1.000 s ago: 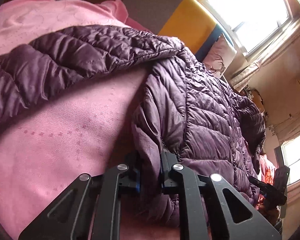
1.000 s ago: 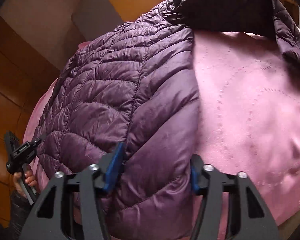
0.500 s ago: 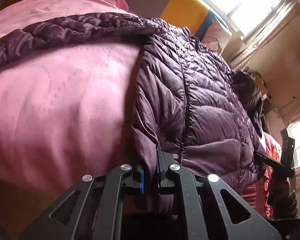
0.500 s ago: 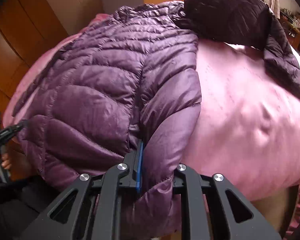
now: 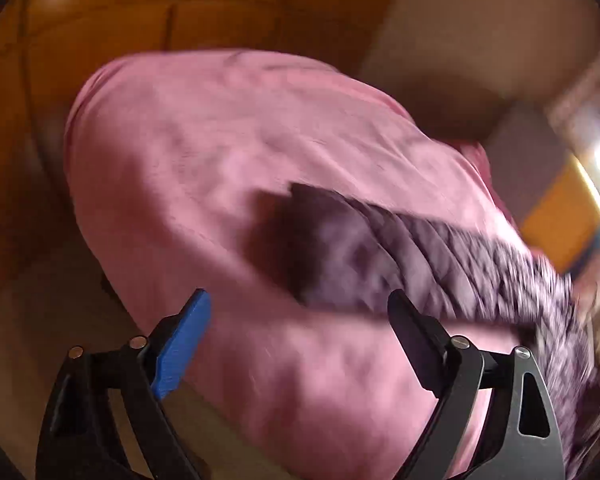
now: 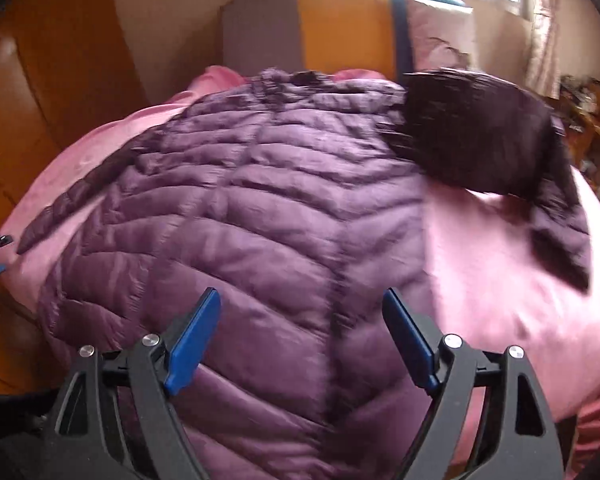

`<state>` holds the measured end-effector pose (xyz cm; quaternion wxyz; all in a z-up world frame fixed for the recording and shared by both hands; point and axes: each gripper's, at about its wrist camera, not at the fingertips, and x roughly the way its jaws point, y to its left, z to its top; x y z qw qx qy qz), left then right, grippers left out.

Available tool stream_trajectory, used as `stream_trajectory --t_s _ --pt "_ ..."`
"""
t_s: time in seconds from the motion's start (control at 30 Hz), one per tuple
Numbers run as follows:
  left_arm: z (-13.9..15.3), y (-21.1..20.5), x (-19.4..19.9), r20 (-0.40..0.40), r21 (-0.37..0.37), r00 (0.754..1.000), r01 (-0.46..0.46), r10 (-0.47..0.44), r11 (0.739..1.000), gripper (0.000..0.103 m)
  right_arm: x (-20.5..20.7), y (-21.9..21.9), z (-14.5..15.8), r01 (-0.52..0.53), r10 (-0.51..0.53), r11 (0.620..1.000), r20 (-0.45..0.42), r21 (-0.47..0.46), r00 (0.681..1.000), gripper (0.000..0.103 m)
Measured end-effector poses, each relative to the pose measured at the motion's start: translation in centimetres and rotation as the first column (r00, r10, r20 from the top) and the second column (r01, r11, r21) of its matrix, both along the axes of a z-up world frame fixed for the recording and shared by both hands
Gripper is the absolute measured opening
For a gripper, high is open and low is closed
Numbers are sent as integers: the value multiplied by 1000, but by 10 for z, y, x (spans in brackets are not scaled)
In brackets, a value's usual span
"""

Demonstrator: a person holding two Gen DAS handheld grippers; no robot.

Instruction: Fold large clothes

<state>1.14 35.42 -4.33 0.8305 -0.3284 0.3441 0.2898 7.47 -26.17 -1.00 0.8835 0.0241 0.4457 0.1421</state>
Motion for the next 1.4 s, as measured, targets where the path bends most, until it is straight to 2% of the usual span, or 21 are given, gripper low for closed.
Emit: stream_trajectory --t_s 0.1,0.17,0.27,0.3,0.37,0.43,0.53,0.6,0.67,0.73,0.77,0.83,0.87,0.9,0.93,1.0,1.1,1.17,1.27,1.33,1.4 --pt "-15 30 18 24 -126 1000 15 -12 992 89 26 47 -8 -68 68 997 -6 21 998 82" --pt "-21 35 33 14 -113 999 49 -48 992 86 37 73 -12 -100 101 994 -6 41 995 82" --pt "-33 34 53 -12 -98 992 121 -123 988 65 60 113 -19 -146 147 985 -9 87 989 82" --pt "-34 30 64 -46 -62 986 158 -161 985 42 64 124 -20 -165 166 982 -12 92 986 82" --pt "-33 24 78 -107 24 970 224 -221 974 11 73 148 -27 -201 202 976 -13 79 979 82" --pt "-26 28 80 -109 71 975 201 -193 977 6 75 166 -35 -235 236 971 -14 49 972 83" --pt "-10 45 70 -108 155 986 139 -124 978 5 68 187 -48 -301 302 953 -36 29 953 80" --pt "-14 56 63 -163 201 984 102 -69 974 5 60 195 -59 -328 329 944 -39 34 944 80" --pt "-27 68 60 -226 202 973 86 -39 976 5 54 202 -67 -348 348 937 -13 14 937 80" --pt "-37 71 61 -248 196 968 87 -36 977 6 57 202 -72 -332 333 942 -12 36 943 80" --pt "-35 69 61 -245 205 969 70 -18 976 11 60 201 -74 -323 324 945 -19 56 946 80" --pt "-21 63 52 -233 227 971 4 51 974 32 63 200 -73 -320 321 946 -22 60 947 81" --pt "-13 58 49 -211 246 974 -24 78 969 54 64 200 -72 -321 323 945 -22 57 946 81" --pt "-1 49 45 -171 281 979 -58 110 958 69 64 200 -71 -324 326 944 -21 56 945 81" --pt "14 34 40 -113 315 987 -77 118 946 71 65 198 -69 -326 328 943 -25 63 944 81" --pt "32 8 39 -45 334 997 -44 62 942 71 66 189 -60 -316 320 945 -35 90 947 81" --pt "51 -48 50 22 341 992 109 -124 934 72 76 151 -38 -210 209 970 19 119 978 86" --pt "53 -86 64 37 324 965 233 -258 917 72 86 117 -34 -99 95 990 39 105 995 86" --pt "46 -154 87 61 298 893 410 -446 862 72 97 56 -36 140 -142 989 43 39 989 86" --pt "39 -204 103 59 279 829 521 -556 806 72 95 17 -44 247 -248 968 18 40 969 86" --pt "32 -244 114 51 262 772 602 -634 754 73 91 -6 -58 294 -294 955 -27 36 956 86"
